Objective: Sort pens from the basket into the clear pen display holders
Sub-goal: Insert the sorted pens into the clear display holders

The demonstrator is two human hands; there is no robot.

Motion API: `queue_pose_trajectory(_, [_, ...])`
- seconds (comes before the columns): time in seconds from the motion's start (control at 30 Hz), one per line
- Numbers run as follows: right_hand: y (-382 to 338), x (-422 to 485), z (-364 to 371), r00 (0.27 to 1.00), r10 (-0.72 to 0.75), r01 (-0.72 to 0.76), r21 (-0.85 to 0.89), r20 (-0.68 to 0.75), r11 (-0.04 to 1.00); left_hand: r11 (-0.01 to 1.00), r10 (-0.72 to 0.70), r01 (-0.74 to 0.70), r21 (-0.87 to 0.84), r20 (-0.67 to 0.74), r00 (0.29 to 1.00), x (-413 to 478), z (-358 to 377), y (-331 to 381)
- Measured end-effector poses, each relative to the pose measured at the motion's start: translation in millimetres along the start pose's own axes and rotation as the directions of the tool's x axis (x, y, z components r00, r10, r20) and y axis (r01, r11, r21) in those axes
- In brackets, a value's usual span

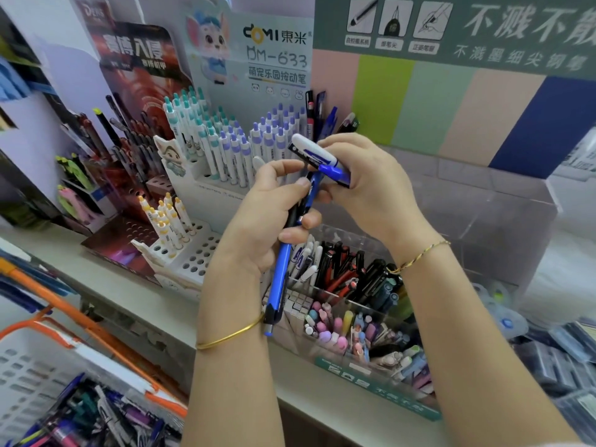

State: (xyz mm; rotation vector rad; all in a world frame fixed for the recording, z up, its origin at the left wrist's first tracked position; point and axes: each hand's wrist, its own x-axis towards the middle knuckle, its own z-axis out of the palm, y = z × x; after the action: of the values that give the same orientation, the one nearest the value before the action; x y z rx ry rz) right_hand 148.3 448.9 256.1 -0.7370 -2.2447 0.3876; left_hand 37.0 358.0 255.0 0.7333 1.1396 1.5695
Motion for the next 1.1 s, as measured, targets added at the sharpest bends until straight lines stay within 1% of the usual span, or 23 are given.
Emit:
queue_pose_trajectory(0.03, [1, 1, 1, 1.000, -0.018, 0.018, -0.033, -0.015, 0.999, 1.000, 0.002, -0.002, -0.005, -0.004, 1.000, 0, 0, -1])
queue_pose_trajectory(0.1, [2, 0, 2, 0.999, -0.033, 0.033, -0.031, -0.028, 0.999, 1.000, 0.012, -0.012, -0.013, -0.024, 1.000, 0, 1, -1])
queue_pose_trajectory(0.17, [3, -3, 2, 0.999, -0.028, 0.028, -0.011, -0.042, 1.000, 0.999, 0.022, -0.023, -0.022, -0.042, 0.999, 0, 2, 0])
queue_pose_trajectory(0.3, [0, -8, 2, 0.996, -0.004, 0.002, -0.026, -0.093, 1.000, 0.996, 0.036, -0.042, -0.078, -0.065, 0.997, 1, 2, 0])
queue_pose_trajectory(0.33, [-1, -8, 2, 0.993, 0.029, -0.033, -0.028, -0.116, 0.999, 0.995, 0.040, -0.046, -0.092, -0.064, 0.997, 1, 2, 0])
queue_pose_trajectory(0.4, [-1, -6, -3, 0.972, 0.152, -0.156, -0.008, -0.179, 0.988, 0.994, 0.050, -0.057, -0.099, -0.066, 0.997, 2, -1, -1])
queue_pose_trajectory(0.47, [-1, -6, -8, 0.941, 0.264, -0.255, 0.069, -0.210, 0.964, 0.995, 0.054, -0.059, -0.082, -0.064, 0.996, 2, -3, -3])
queue_pose_trajectory(0.57, [-1, -5, -10, 0.910, 0.370, -0.334, 0.198, -0.187, 0.921, 0.997, 0.045, -0.049, -0.055, -0.061, 0.997, 2, -3, -6])
queue_pose_trajectory(0.63, [-2, -6, -9, 0.898, 0.407, -0.372, 0.205, -0.168, 0.905, 0.998, 0.031, -0.034, -0.046, -0.070, 0.997, 3, -2, -8])
queue_pose_trajectory(0.7, [0, -8, -8, 0.902, 0.405, -0.387, 0.133, -0.151, 0.912, 0.999, 0.015, -0.018, -0.037, -0.070, 0.997, 3, -2, -9])
queue_pose_trajectory(0.77, [0, -11, -7, 0.919, 0.366, -0.354, 0.103, -0.145, 0.930, 1.000, 0.001, -0.002, -0.017, -0.062, 0.998, 2, -3, -10])
queue_pose_trajectory(0.8, [-1, -11, -6, 0.928, 0.343, -0.324, 0.135, -0.147, 0.936, 1.000, -0.009, 0.008, -0.005, -0.054, 0.999, 2, -4, -10])
queue_pose_trajectory(0.87, [-4, -10, -6, 0.936, 0.322, -0.280, 0.255, -0.144, 0.926, 0.999, -0.036, 0.037, 0.022, -0.034, 0.999, 2, -4, -11])
queue_pose_trajectory(0.9, [-6, -9, -6, 0.946, 0.293, -0.250, 0.263, -0.141, 0.932, 0.998, -0.048, 0.048, 0.033, -0.024, 0.999, 2, -4, -11])
queue_pose_trajectory(0.93, [-7, -8, -7, 0.961, 0.244, -0.212, 0.219, -0.129, 0.952, 0.998, -0.055, 0.056, 0.040, -0.016, 0.998, 1, -4, -11])
queue_pose_trajectory(1.0, [-7, -7, -8, 0.983, 0.178, -0.172, 0.139, -0.037, 0.975, 0.998, -0.060, 0.060, 0.033, -0.014, 0.998, 2, -4, -10])
queue_pose_trajectory(1.07, [-8, -7, -9, 0.984, 0.166, -0.173, 0.126, 0.070, 0.977, 0.998, -0.058, 0.058, 0.019, -0.022, 0.998, 2, -5, -9])
queue_pose_trajectory(1.1, [-8, -8, -9, 0.982, 0.162, -0.172, 0.099, 0.098, 0.980, 0.998, -0.059, 0.060, 0.021, -0.024, 0.998, 2, -5, -9])
